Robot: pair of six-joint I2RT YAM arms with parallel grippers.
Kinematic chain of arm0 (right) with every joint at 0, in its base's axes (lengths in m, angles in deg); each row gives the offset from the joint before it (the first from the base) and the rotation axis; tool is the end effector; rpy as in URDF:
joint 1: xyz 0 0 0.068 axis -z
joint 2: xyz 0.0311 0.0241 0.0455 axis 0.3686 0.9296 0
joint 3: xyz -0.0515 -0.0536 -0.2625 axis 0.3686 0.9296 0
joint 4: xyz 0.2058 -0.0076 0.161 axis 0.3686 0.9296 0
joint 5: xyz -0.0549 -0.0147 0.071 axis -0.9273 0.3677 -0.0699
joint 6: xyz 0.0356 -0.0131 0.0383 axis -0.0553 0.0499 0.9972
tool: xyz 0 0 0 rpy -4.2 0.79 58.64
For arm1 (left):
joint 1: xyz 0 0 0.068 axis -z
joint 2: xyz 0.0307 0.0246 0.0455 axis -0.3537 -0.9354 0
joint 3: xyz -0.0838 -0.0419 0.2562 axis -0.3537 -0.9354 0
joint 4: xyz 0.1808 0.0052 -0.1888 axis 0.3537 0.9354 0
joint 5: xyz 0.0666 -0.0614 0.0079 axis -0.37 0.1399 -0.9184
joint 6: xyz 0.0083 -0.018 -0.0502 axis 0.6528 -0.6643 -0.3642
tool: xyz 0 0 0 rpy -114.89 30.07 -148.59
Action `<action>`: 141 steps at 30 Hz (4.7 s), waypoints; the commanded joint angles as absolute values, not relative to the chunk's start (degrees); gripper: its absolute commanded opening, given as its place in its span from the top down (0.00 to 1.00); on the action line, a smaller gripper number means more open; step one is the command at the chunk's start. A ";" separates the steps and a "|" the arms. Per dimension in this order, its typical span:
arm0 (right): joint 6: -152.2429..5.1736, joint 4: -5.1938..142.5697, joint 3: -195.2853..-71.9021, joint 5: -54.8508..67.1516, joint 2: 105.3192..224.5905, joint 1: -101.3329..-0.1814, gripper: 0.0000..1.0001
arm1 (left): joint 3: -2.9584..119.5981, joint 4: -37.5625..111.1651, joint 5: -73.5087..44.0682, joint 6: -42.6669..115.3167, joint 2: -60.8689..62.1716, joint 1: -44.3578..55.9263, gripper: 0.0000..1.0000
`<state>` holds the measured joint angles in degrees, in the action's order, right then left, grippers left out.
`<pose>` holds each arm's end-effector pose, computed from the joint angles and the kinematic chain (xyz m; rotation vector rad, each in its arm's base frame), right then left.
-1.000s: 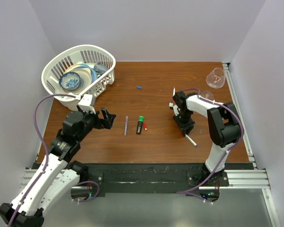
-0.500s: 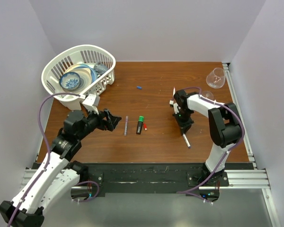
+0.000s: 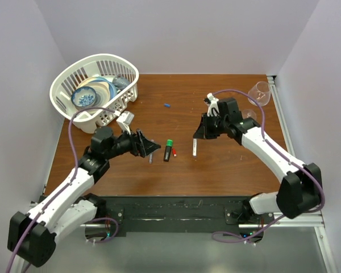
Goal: Insert the pens into the pen caps
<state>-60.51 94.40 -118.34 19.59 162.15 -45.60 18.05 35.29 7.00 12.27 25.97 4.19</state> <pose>0.2641 0.1314 0.2791 -0.2766 2.4052 0.7970 0.1773 -0.1019 0.2700 0.2171 1.9556 -1.1965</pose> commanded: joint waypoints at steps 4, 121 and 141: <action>-45.64 78.04 -116.50 25.05 157.01 -51.07 1.00 | 23.93 23.51 11.31 11.51 16.57 11.00 0.22; -84.55 100.95 -161.94 32.79 214.92 -47.73 0.49 | 25.97 53.67 -16.48 33.05 37.65 3.81 1.00; -85.89 103.51 -155.96 31.47 207.81 -47.73 0.54 | 25.88 53.85 -16.65 32.96 37.74 3.81 1.00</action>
